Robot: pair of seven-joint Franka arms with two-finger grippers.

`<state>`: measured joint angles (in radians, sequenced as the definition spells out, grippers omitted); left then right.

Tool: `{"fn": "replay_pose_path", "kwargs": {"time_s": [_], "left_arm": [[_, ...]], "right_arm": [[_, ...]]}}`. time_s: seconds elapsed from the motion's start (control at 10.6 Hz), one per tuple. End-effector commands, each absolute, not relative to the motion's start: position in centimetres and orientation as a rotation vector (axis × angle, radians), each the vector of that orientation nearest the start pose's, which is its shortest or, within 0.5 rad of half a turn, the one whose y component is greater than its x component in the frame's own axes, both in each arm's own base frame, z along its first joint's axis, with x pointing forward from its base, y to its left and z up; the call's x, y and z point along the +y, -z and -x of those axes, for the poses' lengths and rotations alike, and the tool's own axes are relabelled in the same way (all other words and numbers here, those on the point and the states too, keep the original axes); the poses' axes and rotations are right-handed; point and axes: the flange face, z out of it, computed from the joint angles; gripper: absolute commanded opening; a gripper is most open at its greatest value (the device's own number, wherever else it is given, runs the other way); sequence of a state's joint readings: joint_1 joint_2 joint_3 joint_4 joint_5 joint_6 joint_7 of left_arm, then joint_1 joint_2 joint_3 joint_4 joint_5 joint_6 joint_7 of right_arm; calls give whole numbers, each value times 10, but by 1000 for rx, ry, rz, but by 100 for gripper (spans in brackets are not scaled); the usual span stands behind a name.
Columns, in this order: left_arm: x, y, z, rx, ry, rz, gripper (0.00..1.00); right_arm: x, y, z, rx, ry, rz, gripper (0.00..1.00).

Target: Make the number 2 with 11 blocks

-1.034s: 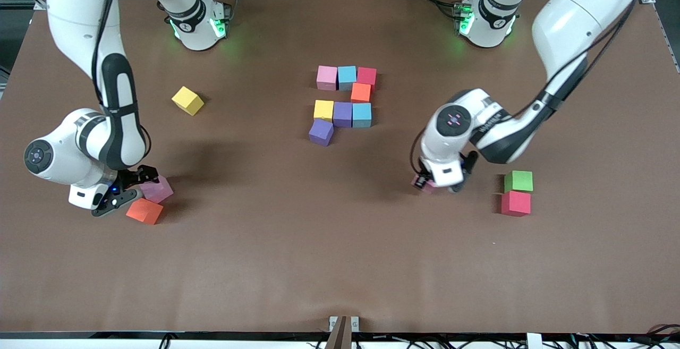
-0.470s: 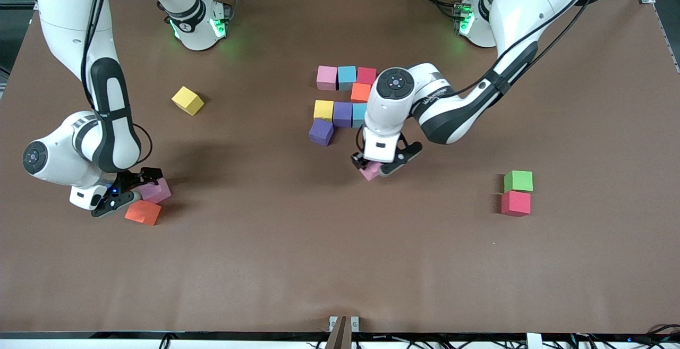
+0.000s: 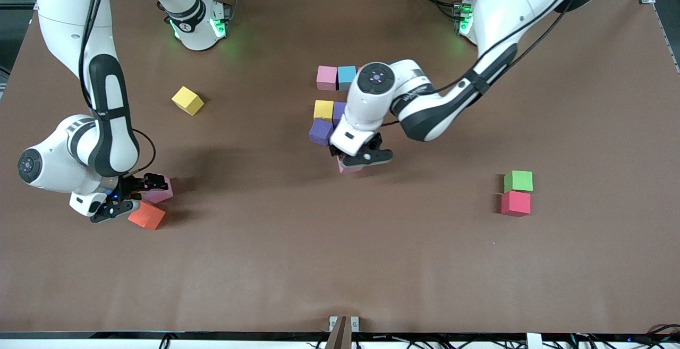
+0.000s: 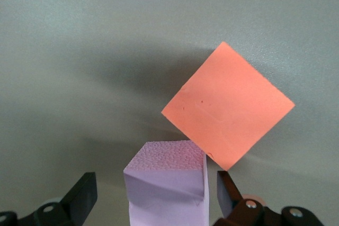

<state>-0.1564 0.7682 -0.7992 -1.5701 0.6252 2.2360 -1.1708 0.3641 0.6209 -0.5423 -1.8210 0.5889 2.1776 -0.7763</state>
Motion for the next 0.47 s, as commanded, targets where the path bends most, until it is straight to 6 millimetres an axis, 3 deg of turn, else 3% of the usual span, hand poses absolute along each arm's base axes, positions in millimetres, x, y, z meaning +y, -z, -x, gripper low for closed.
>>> {"fn": "replay_pose_path", "kwargs": {"time_s": [0.0,0.38], "left_arm": [[-518,-303,-500,193,146,3265,38],[-526,-301,-515,335,144,3285,37]], "right_arm": [[-72,-220,-628,-374,-73,2930,100],[-76,-198,-609,-349,-47,2974,100]]}}
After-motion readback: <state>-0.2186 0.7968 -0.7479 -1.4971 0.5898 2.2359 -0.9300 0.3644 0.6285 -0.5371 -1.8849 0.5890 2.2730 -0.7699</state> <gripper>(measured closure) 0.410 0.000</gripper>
